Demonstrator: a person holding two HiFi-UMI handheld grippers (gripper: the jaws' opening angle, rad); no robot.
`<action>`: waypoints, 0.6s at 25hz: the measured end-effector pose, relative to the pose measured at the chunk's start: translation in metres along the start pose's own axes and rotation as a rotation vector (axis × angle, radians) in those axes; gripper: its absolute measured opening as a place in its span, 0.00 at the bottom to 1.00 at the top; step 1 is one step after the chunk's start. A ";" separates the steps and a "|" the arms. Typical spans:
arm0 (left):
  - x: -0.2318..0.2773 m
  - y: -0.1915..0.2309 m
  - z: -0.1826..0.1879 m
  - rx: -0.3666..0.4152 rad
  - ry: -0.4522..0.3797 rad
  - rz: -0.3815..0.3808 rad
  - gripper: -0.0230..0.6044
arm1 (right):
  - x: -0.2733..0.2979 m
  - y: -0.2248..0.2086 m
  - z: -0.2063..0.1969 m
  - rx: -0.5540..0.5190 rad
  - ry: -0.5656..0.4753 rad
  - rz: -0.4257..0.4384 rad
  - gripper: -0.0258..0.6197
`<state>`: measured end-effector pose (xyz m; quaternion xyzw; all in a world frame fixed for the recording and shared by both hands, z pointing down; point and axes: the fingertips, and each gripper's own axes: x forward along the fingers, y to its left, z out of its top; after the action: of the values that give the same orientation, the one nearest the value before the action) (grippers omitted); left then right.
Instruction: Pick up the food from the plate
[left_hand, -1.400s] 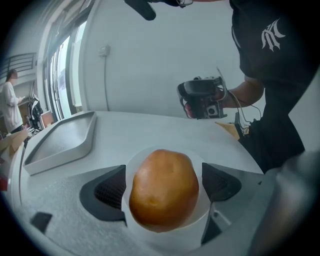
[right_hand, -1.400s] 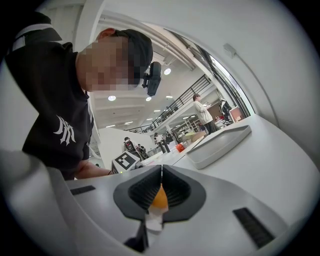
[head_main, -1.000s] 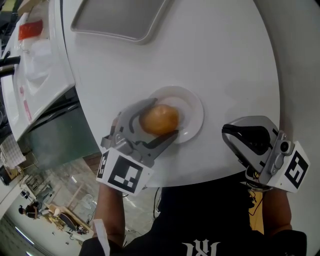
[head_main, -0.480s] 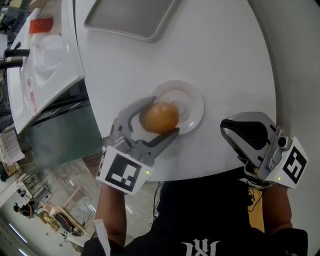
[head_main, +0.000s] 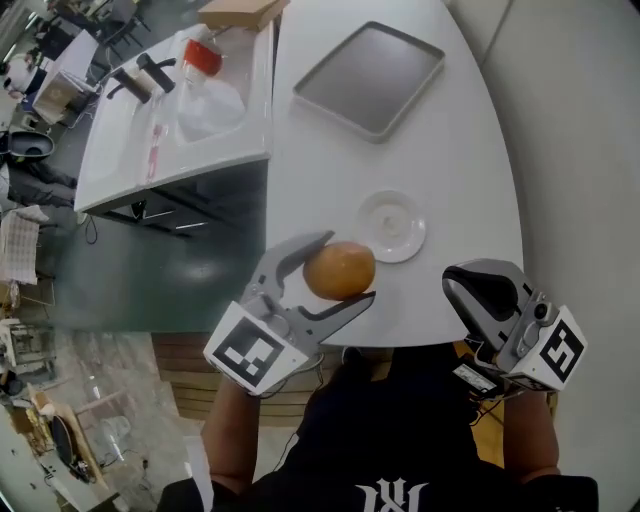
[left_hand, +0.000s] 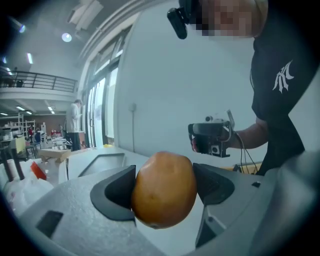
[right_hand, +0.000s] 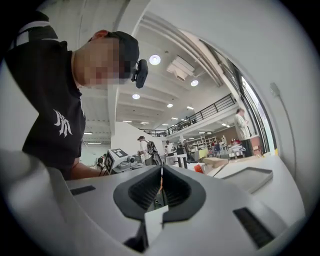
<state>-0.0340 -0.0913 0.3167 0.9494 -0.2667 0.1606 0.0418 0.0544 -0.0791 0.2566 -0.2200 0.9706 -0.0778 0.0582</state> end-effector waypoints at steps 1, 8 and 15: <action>-0.016 -0.008 0.009 0.001 -0.024 0.012 0.62 | 0.001 0.017 0.010 -0.011 -0.009 0.007 0.04; -0.128 -0.074 0.074 0.004 -0.187 0.041 0.62 | -0.009 0.136 0.080 -0.145 -0.090 0.009 0.04; -0.182 -0.106 0.095 -0.006 -0.318 0.008 0.62 | -0.022 0.184 0.102 -0.169 -0.179 0.009 0.04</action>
<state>-0.0987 0.0737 0.1677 0.9616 -0.2743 0.0078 0.0015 0.0118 0.0820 0.1258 -0.2260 0.9656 0.0244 0.1263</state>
